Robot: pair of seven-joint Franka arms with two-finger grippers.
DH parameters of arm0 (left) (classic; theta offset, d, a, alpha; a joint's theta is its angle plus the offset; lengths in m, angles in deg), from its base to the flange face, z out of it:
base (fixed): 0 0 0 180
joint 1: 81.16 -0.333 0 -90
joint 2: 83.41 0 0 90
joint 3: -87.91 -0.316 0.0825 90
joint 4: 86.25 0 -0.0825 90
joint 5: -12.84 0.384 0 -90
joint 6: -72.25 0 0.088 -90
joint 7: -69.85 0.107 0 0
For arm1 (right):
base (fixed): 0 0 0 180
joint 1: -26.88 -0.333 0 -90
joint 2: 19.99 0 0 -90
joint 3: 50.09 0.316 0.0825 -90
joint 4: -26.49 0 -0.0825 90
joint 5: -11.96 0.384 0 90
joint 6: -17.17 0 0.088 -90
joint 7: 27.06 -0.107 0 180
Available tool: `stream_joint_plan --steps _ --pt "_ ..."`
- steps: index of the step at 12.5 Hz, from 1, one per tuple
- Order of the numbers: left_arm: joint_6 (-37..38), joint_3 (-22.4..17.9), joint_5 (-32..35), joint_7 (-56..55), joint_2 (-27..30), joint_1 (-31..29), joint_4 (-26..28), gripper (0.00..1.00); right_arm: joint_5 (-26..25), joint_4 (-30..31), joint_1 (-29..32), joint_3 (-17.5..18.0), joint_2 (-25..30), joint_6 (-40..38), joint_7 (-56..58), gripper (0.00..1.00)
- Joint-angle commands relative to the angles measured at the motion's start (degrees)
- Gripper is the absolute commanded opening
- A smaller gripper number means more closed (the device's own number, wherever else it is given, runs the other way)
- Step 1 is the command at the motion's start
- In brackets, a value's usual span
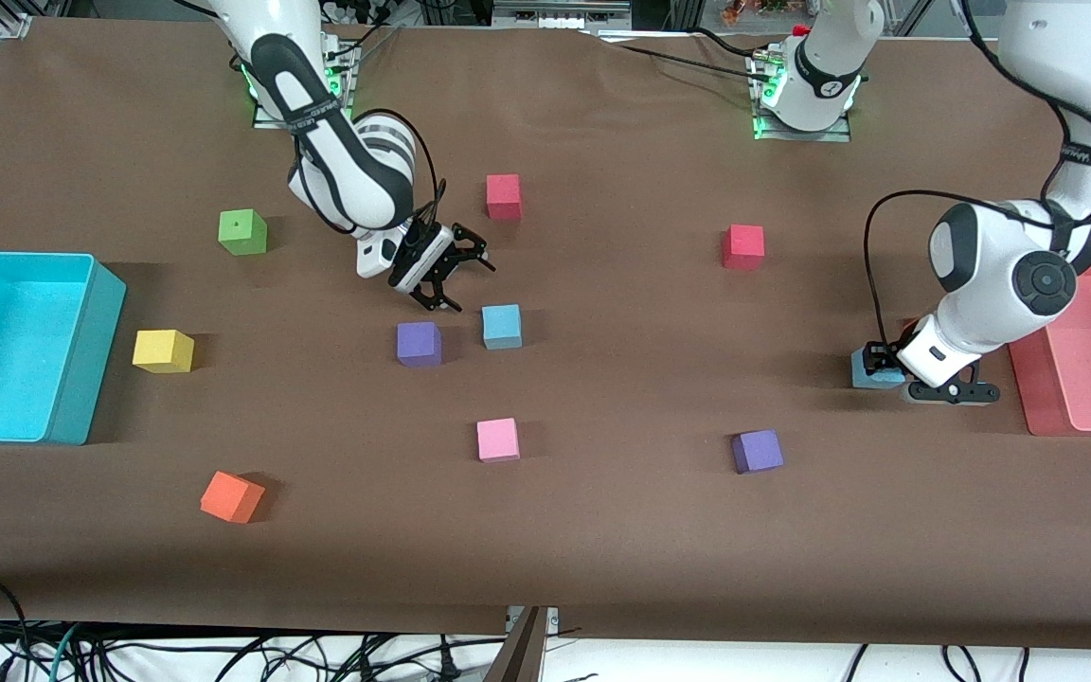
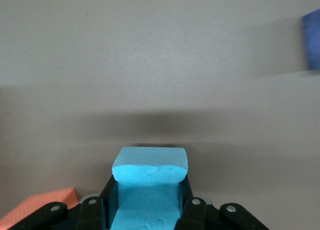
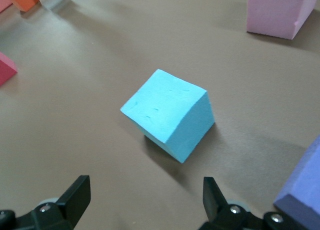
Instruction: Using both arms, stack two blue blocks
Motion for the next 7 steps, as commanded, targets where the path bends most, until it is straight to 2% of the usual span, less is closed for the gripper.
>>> stream_joint_plan --steps 1,4,6,7 --pt "11.21 3.78 0.63 -8.12 3.86 1.76 -5.48 0.04 2.01 -3.33 -1.23 -1.75 -2.84 -1.64 5.17 0.99" --pt "20.55 7.65 0.54 -17.17 4.30 5.27 -13.23 0.05 4.10 -4.30 -2.90 -5.09 -5.48 -7.35 10.00 0.99" --pt "22.85 11.34 0.54 -25.41 4.56 7.29 -15.87 0.18 5.35 -4.30 -2.99 -5.27 -5.66 -7.54 11.51 0.99" --pt "22.95 13.19 0.54 -31.12 4.39 8.69 -16.32 0.17 5.61 -4.30 -2.99 -5.27 -5.66 -7.54 11.51 0.99"
